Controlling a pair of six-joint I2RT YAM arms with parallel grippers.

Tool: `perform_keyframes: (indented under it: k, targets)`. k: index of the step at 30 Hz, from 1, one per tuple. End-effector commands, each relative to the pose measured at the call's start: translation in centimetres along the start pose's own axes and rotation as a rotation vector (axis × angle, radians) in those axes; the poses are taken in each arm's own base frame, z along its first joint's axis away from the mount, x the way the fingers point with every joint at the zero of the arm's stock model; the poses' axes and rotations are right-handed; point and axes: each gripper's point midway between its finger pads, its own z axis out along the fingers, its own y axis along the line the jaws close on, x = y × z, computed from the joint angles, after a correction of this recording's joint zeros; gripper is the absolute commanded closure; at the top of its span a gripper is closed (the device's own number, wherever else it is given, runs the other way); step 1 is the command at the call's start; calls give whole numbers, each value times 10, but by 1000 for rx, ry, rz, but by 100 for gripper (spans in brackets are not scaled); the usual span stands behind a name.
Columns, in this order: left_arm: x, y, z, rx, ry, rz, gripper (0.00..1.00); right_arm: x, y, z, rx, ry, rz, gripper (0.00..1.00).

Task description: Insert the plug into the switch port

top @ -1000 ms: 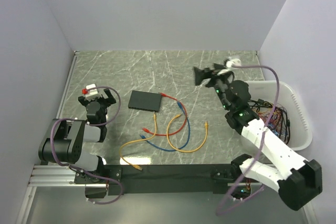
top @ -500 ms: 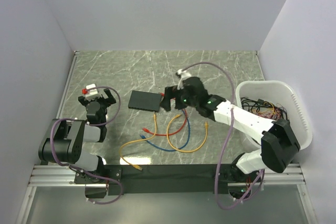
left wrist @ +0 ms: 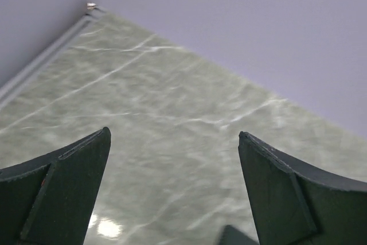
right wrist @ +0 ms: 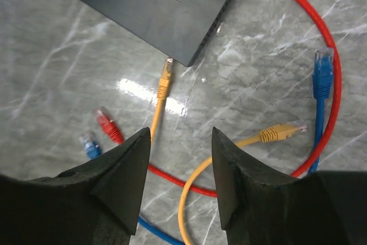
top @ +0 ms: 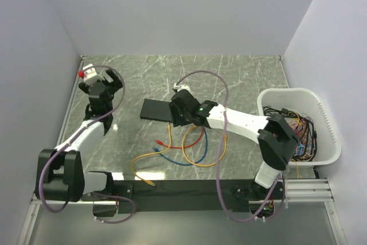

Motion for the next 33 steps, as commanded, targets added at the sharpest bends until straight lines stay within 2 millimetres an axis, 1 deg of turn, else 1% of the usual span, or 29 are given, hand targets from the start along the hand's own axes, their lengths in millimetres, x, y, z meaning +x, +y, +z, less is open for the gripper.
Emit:
perform_keyframes:
  k: [1,2,3,4,5,6,7,8,9,10,11,12,13,16,18,19,21,23,24,25,26,27,28,29,30,31,32,33]
  targets:
    - [13,-22,-12,59,179,-128,1,-14,7,1,53,-19,7,46]
    - [14,-32,-14,100,203,-166,1,-9,6,6,70,-1,4,48]
    - [16,-40,-16,143,221,-175,1,-9,6,9,78,-1,8,48]
    - [20,-54,-20,220,254,-182,1,-11,7,10,84,-6,14,48]
    - [24,-57,-21,230,277,-202,1,-12,4,15,105,-9,25,48]
    - [34,-59,-20,232,318,-208,1,-16,3,16,113,-17,32,45]
    - [38,-65,-20,259,341,-215,1,-17,3,18,115,-18,39,41]
    - [45,-70,-22,290,371,-217,1,-15,4,23,107,-2,47,37]
    - [56,-73,-22,307,408,-216,1,-21,5,26,102,-5,60,31]
    - [64,-77,-25,336,439,-217,1,-23,3,29,105,1,70,28]
    - [70,-76,-26,337,457,-219,1,-20,4,35,105,15,75,25]
    - [77,-75,-26,333,478,-220,1,-26,2,37,99,15,93,22]
    - [84,-74,-28,337,494,-216,1,-27,3,42,88,23,111,21]
    - [97,-80,-32,375,544,-226,1,-35,-3,51,58,40,174,21]
    - [107,-84,-34,388,584,-225,1,-39,-5,54,53,43,192,21]
    - [111,-86,-35,395,598,-220,2,-39,-13,60,68,54,207,21]
    - [121,-91,-39,416,635,-217,2,-40,-14,64,46,70,229,22]
    - [130,-97,-43,438,662,-217,2,-42,-19,72,36,71,255,22]
    - [137,-99,-44,441,684,-218,3,-41,-18,75,32,77,259,23]
    - [141,-101,-46,444,700,-225,5,-36,-19,81,29,95,263,23]
    - [146,-104,-49,454,716,-225,6,-39,-19,84,25,95,270,24]
    - [154,-105,-53,461,742,-228,7,-37,-19,87,21,102,274,24]
    - [158,-106,-54,461,752,-234,7,-34,-19,93,21,110,277,24]
    - [162,-107,-57,461,765,-230,8,-35,-20,97,21,109,281,25]
    - [168,-106,-59,453,780,-228,8,-32,-16,99,3,123,282,26]
    - [172,-105,-60,447,791,-228,9,-27,-16,107,6,139,283,26]
    - [175,-106,-62,446,802,-226,9,-32,-13,110,-5,137,287,27]
    - [181,-103,-65,438,820,-223,9,-32,-11,113,-12,141,287,27]
